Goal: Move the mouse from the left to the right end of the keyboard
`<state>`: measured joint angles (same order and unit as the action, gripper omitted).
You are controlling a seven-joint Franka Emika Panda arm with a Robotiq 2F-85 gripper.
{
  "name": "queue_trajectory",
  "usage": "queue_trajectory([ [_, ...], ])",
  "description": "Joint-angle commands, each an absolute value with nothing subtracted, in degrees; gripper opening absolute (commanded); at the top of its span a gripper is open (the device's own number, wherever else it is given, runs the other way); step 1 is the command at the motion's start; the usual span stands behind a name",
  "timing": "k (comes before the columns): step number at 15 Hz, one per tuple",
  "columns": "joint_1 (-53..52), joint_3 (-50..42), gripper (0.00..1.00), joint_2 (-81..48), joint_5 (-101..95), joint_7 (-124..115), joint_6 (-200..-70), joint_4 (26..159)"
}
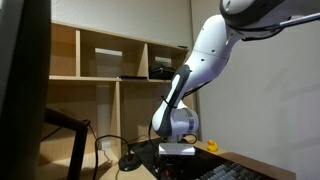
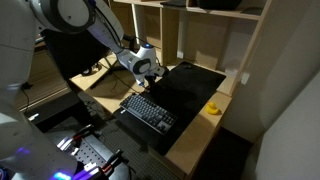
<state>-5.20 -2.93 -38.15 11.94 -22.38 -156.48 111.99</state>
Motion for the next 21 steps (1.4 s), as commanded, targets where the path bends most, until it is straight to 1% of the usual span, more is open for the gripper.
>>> queue_trajectory([
  [1, -5.28, -3.71, 0.67, -39.01, 11.71, -22.72, -157.57, 111.37],
  [4, -4.75, -3.85, 0.45, -38.14, 12.03, -22.43, -157.63, 112.00],
  [6, -3.72, -3.25, 0.44, -37.20, 13.16, -22.31, -156.69, 112.41],
  [9, -0.60, -1.63, 0.44, -31.26, 17.00, -21.18, -154.22, 116.69],
  [10, 2.45, 0.15, 0.44, -32.09, 18.97, -18.60, -152.44, 114.45],
  [12, 4.00, -1.76, 0.44, -26.73, 20.63, -20.06, -148.17, 117.60],
  [15, 9.49, -1.28, 0.44, -19.48, 26.71, -17.22, -143.37, 121.31],
  [16, 5.96, -2.79, 0.44, -26.05, 23.34, -20.03, -146.17, 116.17],
  [17, 6.97, -3.06, 0.69, -24.24, 23.72, -19.22, -145.16, 116.84],
  [19, 6.93, -3.18, 0.69, -24.23, 23.57, -19.27, -145.22, 116.80],
  [20, 6.43, -3.03, 0.44, -24.87, 23.53, -19.47, -145.41, 116.75],
  [21, 5.94, -3.81, 0.44, -26.17, 23.12, -21.50, -145.20, 115.32],
])
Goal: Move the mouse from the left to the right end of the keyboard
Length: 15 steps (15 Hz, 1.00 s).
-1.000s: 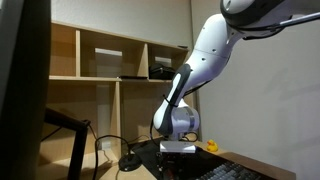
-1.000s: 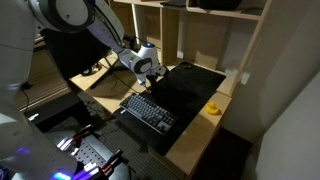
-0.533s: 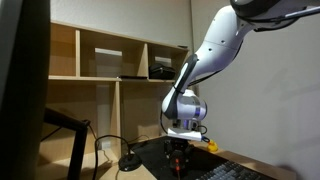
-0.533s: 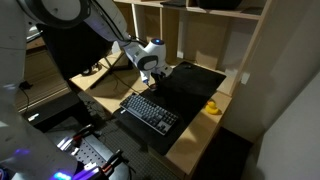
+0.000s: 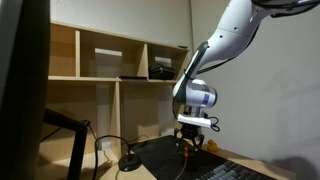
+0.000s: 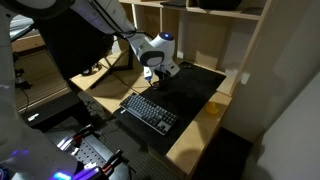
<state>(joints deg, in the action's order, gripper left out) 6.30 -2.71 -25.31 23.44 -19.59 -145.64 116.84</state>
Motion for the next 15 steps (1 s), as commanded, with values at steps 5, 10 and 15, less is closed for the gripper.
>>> queue_trajectory([
  [5, 11.17, -8.05, 0.44, -25.12, 28.21, -26.61, -146.22, 113.50],
  [10, 14.85, -12.28, 0.44, -22.57, 32.03, -32.16, -147.17, 116.82],
  [15, 15.00, -12.57, 0.44, -24.26, 30.71, -31.99, -146.47, 114.94],
])
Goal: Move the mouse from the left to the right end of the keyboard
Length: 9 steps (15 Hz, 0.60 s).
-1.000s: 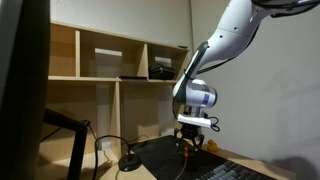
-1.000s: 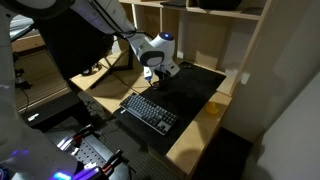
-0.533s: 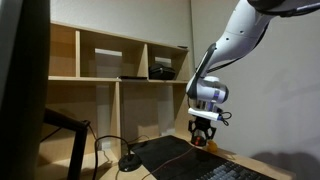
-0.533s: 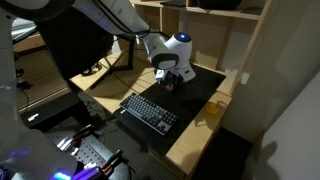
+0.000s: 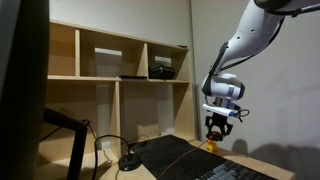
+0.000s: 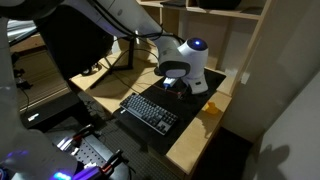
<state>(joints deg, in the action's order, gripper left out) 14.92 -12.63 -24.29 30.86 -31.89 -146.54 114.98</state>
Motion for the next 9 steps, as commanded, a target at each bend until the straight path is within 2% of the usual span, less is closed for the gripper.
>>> queue_trajectory([
  [1, 15.20, -13.36, 0.44, -24.62, 31.03, -33.73, -147.18, 115.45],
  [9, 19.02, -17.39, 0.44, -24.66, 36.24, -41.78, -155.27, 126.17],
])
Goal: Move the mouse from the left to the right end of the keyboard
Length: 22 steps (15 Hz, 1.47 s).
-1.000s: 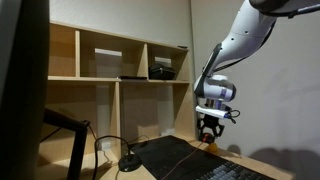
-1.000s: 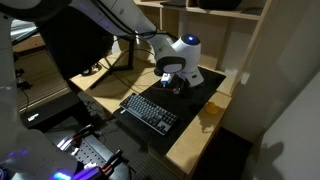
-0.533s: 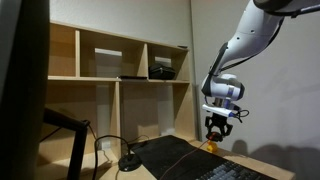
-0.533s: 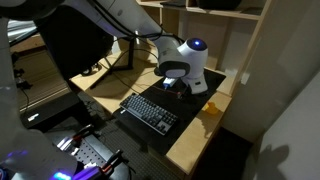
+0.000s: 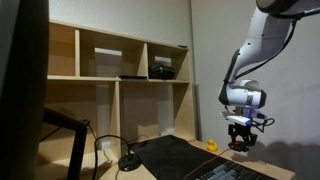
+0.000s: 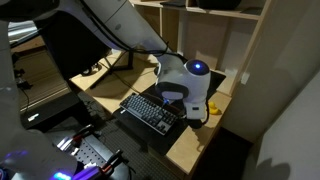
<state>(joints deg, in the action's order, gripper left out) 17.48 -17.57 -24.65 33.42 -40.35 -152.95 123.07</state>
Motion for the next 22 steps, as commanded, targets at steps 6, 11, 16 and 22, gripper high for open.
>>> queue_trajectory([
  [6, 19.00, -17.19, 0.44, -25.82, 35.11, -41.43, -152.85, 123.67],
  [11, 18.68, -18.05, 0.44, -33.25, 36.52, -52.32, -153.83, 122.40],
  [16, 18.70, -17.73, 0.69, -31.81, 34.73, -52.47, -153.36, 123.47],
  [22, 13.95, -23.25, 0.44, -34.01, 29.00, -71.74, -151.50, 122.80],
])
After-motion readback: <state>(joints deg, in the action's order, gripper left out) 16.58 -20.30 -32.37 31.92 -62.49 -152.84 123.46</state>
